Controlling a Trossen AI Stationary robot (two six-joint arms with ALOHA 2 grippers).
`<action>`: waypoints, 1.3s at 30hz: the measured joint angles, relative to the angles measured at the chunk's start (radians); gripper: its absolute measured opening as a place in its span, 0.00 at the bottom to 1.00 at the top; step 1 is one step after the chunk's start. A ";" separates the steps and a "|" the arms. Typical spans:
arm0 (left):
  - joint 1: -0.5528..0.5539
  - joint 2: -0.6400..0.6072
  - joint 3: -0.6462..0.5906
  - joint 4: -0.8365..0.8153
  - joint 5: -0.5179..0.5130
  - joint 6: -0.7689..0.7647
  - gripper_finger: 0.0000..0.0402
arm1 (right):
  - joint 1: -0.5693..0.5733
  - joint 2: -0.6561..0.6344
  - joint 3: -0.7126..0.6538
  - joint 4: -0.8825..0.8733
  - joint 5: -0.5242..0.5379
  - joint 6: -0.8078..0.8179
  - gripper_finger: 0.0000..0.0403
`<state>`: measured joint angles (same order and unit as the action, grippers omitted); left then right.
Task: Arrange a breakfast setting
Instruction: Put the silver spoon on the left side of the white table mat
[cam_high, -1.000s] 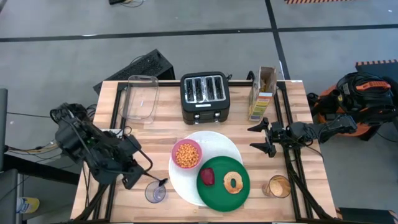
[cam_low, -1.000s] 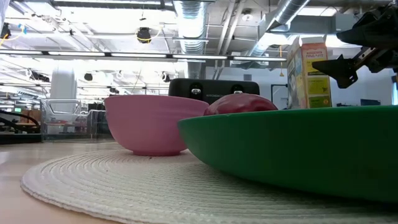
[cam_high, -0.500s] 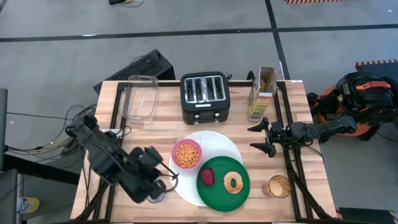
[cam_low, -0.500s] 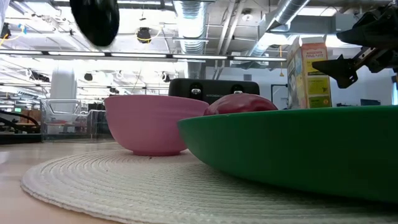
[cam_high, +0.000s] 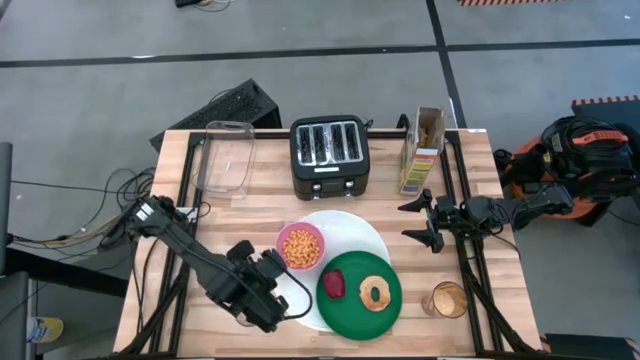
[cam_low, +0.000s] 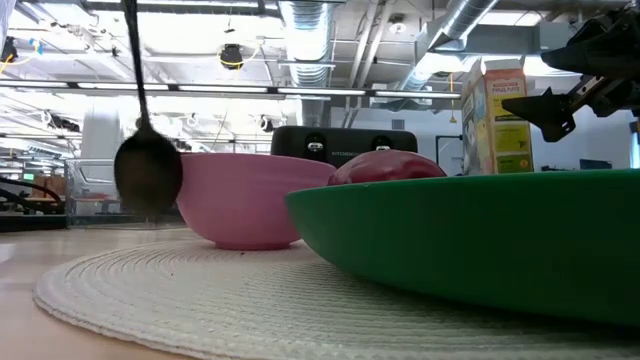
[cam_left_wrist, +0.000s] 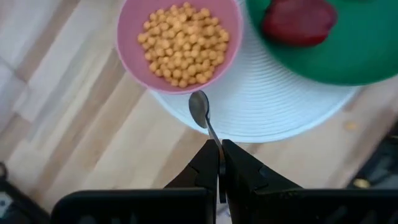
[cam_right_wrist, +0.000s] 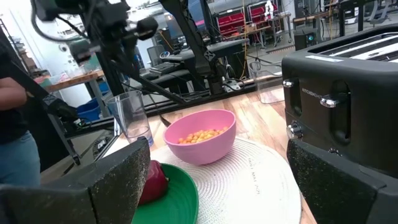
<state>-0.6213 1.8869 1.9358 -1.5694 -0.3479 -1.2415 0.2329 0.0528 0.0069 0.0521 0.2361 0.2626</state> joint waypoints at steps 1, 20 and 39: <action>0.004 0.005 -0.015 -0.001 -0.002 0.000 0.00 | 0.000 0.000 0.000 0.000 0.000 0.000 0.99; 0.061 0.013 -0.204 -0.003 -0.035 0.030 0.00 | 0.000 0.000 0.000 0.000 0.000 0.000 0.99; 0.030 0.011 -0.240 0.104 0.112 0.059 0.01 | 0.000 0.000 0.000 0.000 0.000 0.000 0.99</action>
<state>-0.5915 1.8980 1.6958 -1.4657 -0.2357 -1.1828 0.2330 0.0530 0.0069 0.0521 0.2363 0.2626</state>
